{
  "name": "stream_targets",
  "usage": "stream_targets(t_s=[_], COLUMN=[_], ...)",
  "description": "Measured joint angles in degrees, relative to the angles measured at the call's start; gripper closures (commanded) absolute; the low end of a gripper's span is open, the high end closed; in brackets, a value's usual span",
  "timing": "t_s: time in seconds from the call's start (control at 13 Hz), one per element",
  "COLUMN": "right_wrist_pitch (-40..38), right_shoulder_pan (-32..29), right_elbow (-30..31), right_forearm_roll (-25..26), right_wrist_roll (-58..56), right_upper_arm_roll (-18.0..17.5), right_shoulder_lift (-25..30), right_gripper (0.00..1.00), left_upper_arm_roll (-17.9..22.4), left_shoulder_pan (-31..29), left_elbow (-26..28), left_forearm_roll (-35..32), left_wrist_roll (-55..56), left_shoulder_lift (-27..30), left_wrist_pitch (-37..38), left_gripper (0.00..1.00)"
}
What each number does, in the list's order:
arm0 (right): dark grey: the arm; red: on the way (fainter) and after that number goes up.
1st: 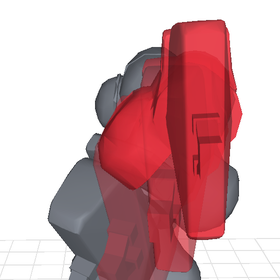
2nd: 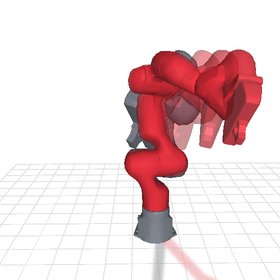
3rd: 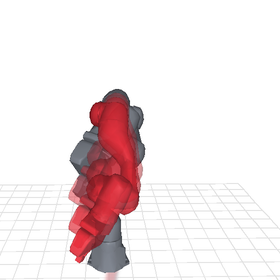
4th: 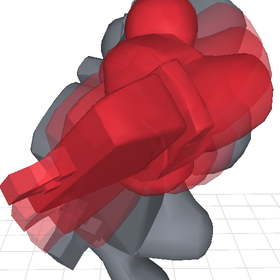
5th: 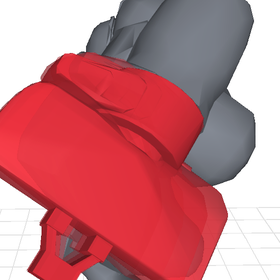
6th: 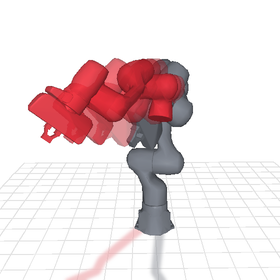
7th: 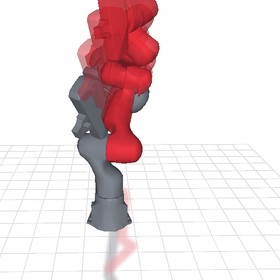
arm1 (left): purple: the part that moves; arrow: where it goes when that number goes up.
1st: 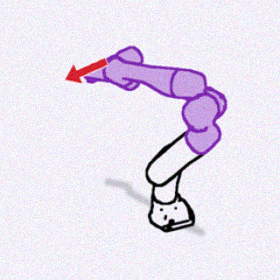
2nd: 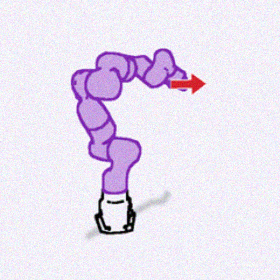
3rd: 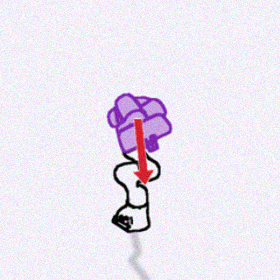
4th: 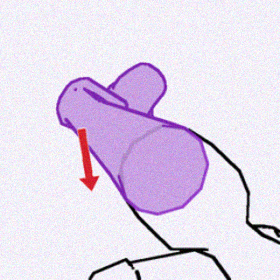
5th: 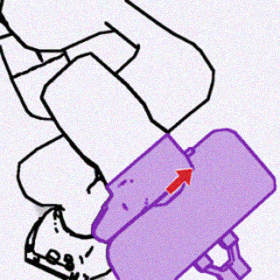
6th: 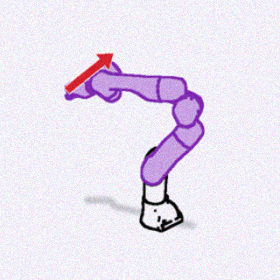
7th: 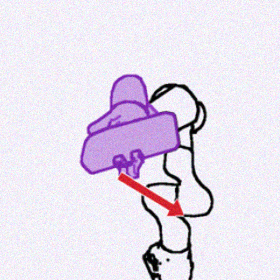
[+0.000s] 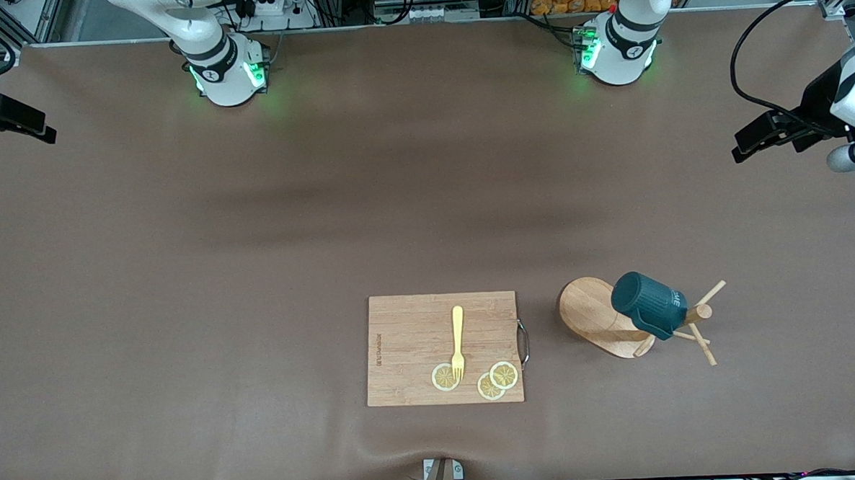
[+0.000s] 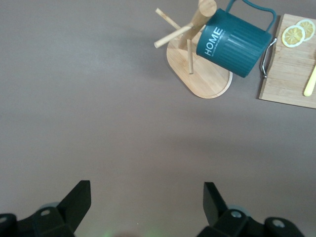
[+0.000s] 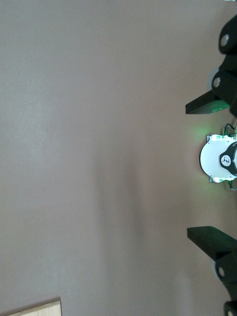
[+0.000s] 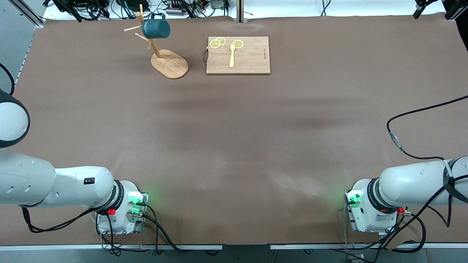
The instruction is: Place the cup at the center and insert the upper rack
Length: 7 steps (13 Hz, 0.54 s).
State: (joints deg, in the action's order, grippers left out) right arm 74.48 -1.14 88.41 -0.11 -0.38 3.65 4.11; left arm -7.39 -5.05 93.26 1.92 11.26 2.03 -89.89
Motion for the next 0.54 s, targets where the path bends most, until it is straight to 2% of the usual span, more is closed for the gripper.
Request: stream_targets(t_s=[0.54], right_wrist_pitch=[0.07], right_shoulder_pan=[0.00], right_elbow=[0.00], right_forearm_roll=[-0.01], right_wrist_roll=[0.00], right_upper_arm_roll=[-0.07], right_shoulder_lift=[0.03], right_gripper=[0.00], left_upper_arm_roll=[0.69], left_shoulder_pan=[1.55], left_elbow=[-2.69], left_forearm_roll=[-3.95], left_wrist_roll=[0.00], left_shoulder_lift=[0.71], left_wrist_pitch=[4.92], left_gripper=[0.00])
